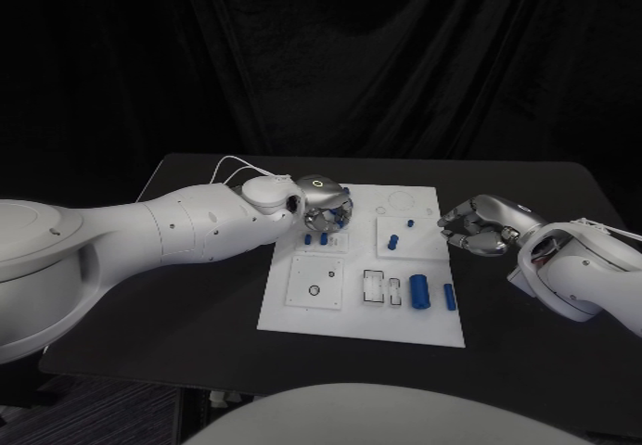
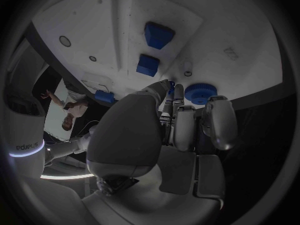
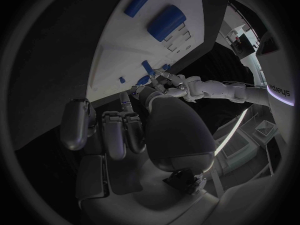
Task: Assemble the parts on the task board
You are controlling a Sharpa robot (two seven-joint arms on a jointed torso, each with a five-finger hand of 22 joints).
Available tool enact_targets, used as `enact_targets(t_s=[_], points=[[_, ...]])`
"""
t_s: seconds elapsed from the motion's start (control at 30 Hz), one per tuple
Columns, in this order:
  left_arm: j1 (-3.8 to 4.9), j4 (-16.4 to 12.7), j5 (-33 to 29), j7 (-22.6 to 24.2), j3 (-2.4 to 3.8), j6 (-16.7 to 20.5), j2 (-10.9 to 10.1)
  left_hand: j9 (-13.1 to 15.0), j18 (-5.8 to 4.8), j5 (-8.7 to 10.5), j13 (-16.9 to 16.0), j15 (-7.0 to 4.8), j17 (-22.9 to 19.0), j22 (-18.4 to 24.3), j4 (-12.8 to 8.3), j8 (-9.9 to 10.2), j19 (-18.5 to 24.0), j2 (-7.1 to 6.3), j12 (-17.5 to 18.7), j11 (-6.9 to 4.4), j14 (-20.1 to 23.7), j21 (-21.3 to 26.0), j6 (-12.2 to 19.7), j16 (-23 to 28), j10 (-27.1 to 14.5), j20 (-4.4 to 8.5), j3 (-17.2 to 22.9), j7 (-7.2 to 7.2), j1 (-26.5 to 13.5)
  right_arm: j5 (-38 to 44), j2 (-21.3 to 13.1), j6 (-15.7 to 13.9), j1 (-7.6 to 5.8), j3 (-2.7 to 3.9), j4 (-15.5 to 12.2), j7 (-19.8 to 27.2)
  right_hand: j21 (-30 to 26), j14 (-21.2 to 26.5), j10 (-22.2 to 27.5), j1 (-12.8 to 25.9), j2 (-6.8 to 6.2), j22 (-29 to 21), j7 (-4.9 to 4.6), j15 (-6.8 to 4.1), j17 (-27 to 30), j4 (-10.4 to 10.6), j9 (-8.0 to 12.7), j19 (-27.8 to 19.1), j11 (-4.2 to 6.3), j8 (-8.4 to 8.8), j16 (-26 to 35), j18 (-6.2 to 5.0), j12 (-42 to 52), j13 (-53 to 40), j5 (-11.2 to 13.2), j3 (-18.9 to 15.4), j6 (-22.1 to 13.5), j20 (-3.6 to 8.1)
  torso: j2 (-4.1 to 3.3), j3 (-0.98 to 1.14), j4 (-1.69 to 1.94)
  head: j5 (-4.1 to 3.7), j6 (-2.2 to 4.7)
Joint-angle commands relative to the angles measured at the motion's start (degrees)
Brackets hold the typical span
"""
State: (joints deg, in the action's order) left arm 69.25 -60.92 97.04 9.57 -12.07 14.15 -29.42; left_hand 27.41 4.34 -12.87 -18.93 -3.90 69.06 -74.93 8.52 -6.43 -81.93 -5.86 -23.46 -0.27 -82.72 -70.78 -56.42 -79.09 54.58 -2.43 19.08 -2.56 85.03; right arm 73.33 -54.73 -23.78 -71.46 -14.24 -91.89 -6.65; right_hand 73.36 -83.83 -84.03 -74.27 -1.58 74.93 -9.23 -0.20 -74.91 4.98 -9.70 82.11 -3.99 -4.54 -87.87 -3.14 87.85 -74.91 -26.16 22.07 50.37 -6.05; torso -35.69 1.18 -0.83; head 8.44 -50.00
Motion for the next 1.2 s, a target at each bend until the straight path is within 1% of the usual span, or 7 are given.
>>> enact_targets(t_s=[0.03, 0.37, 0.57, 0.73, 0.8, 1.0, 1.2], points=[[0.38, -1.33, 0.43, 0.07, 0.06, 3.78, -1.03, 0.04, -0.31, 0.22, 0.15, -0.44, -0.52, -9.78, -0.46, -0.32, -0.13, -0.02, 0.28, -0.01, 0.3, -0.07, -0.46, 0.46, 0.78, 0.22, 0.11, -0.02, 0.31, 0.05, 0.05, -0.36, 0.19, 0.04, 0.05, -0.41, -0.37, -5.01, -2.67, -0.04, -0.16, 9.22, 0.19, 0.24, -11.88, -0.01, 0.09, -0.26, -0.2, -0.06, 0.17, -1.04, -0.25, -12.05, -0.29, 0.25, 0.39, -0.06, 0.01, 0.0, 0.02, -0.15, 0.0], [3.23, -6.44, 0.43, -1.56, 0.09, 5.17, -5.76, -0.05, -0.29, 1.24, 0.46, -0.51, -1.14, -9.75, -0.64, -0.33, -0.05, -0.15, 0.6, -0.19, 0.48, 0.05, -0.81, 0.87, 1.65, 0.25, 0.42, 0.12, 0.29, 0.05, 0.13, -0.02, 0.25, 0.04, 0.38, -0.55, -0.5, -4.97, -2.59, -0.03, -0.17, 9.18, 0.18, 0.24, -11.78, -0.03, 0.1, -0.32, -0.21, -0.04, 0.24, -1.06, -0.31, -11.97, -0.28, 0.27, 0.37, -0.06, 0.0, 0.0, 0.0, -0.17, 0.0], [3.95, -8.08, 0.43, -2.27, 0.04, 4.06, -7.65, -0.08, -0.25, 1.56, 0.58, -0.51, -1.59, -9.68, -0.58, -0.32, 0.07, -0.21, 0.79, -0.22, 0.64, 0.31, -0.89, 1.14, 1.73, 0.25, 0.48, 0.15, 0.15, 0.05, 0.39, -0.02, 0.27, 0.04, 0.54, -0.52, -0.47, -4.96, -2.58, -0.02, -0.17, 9.19, 0.18, 0.24, -11.76, -0.03, 0.11, -0.3, -0.21, -0.04, 0.25, -1.05, -0.32, -11.97, -0.28, 0.27, 0.38, -0.06, 0.01, -0.01, 0.0, 0.1, 0.0], [4.03, -8.44, 0.43, -2.73, 0.02, 2.52, -8.42, -0.17, -0.09, 1.98, 0.83, -0.4, -2.41, -9.44, -0.43, -0.21, 0.51, -0.23, 1.27, -0.06, 0.99, 1.21, -0.87, 1.67, 1.5, 0.21, 0.61, 0.02, -0.11, 0.05, 0.55, -0.19, 0.29, 0.04, 0.64, -0.34, -0.57, -4.96, -2.53, -0.01, -0.11, 9.16, 0.21, 0.24, -11.74, -0.03, 0.08, -0.34, -0.2, -0.14, 0.26, -1.07, -0.34, -11.93, -0.27, 0.32, 0.58, -0.05, 0.01, 0.02, 0.0, 0.11, 0.0], [3.94, -8.45, 0.43, -2.79, 0.01, 1.95, -8.61, -0.18, -0.05, 2.04, 0.85, -0.38, -2.6, -9.38, -0.43, -0.19, 0.62, -0.22, 1.31, -0.06, 1.06, 1.46, -0.85, 1.78, 1.5, 0.2, 0.64, 0.02, -0.11, 0.05, 0.6, -0.25, 0.3, 0.04, 0.65, -0.29, -0.56, -4.96, -2.54, 0.0, -0.11, 9.17, 0.22, 0.24, -11.76, -0.03, 0.07, -0.33, -0.2, -0.16, 0.25, -1.07, -0.34, -11.93, -0.27, 0.32, 0.61, -0.05, -0.02, -0.02, 0.01, 0.07, 0.0], [3.31, -8.28, 0.43, -3.06, 0.01, 0.57, -9.11, -0.26, -0.03, 2.25, 0.9, -0.25, -2.85, -9.33, -0.39, -0.07, 0.74, -0.16, 1.38, 0.18, 1.19, 1.68, -0.73, 1.96, 1.69, 0.12, 0.74, -0.21, -0.2, 0.05, 0.61, -0.33, 0.31, 0.04, 0.62, -0.25, -0.54, -4.97, -2.53, 0.0, -0.14, 9.17, 0.21, 0.24, -11.79, -0.04, 0.08, -0.32, -0.19, -0.15, 0.23, -1.06, -0.35, -11.93, -0.26, 0.32, 0.61, -0.05, -0.02, 0.0, 0.01, -0.14, 0.0], [2.68, -7.79, 0.43, -3.09, 0.0, 0.3, -8.73, -0.29, 0.02, 2.28, 0.89, -0.17, -3.1, -9.25, -0.43, -0.04, 0.89, -0.14, 1.34, 0.26, 1.29, 1.99, -0.73, 2.11, 1.95, 0.07, 0.8, -0.34, -0.19, 0.05, 0.57, -0.13, 0.33, 0.04, 0.7, -0.37, -0.57, -4.95, -2.56, 0.01, -0.17, 9.16, 0.21, 0.23, -11.73, -0.06, 0.09, -0.33, -0.19, -0.13, 0.27, -1.07, -0.32, -11.96, -0.26, 0.32, 0.58, -0.05, 0.0, -0.03, 0.0, -0.17, 0.0]])
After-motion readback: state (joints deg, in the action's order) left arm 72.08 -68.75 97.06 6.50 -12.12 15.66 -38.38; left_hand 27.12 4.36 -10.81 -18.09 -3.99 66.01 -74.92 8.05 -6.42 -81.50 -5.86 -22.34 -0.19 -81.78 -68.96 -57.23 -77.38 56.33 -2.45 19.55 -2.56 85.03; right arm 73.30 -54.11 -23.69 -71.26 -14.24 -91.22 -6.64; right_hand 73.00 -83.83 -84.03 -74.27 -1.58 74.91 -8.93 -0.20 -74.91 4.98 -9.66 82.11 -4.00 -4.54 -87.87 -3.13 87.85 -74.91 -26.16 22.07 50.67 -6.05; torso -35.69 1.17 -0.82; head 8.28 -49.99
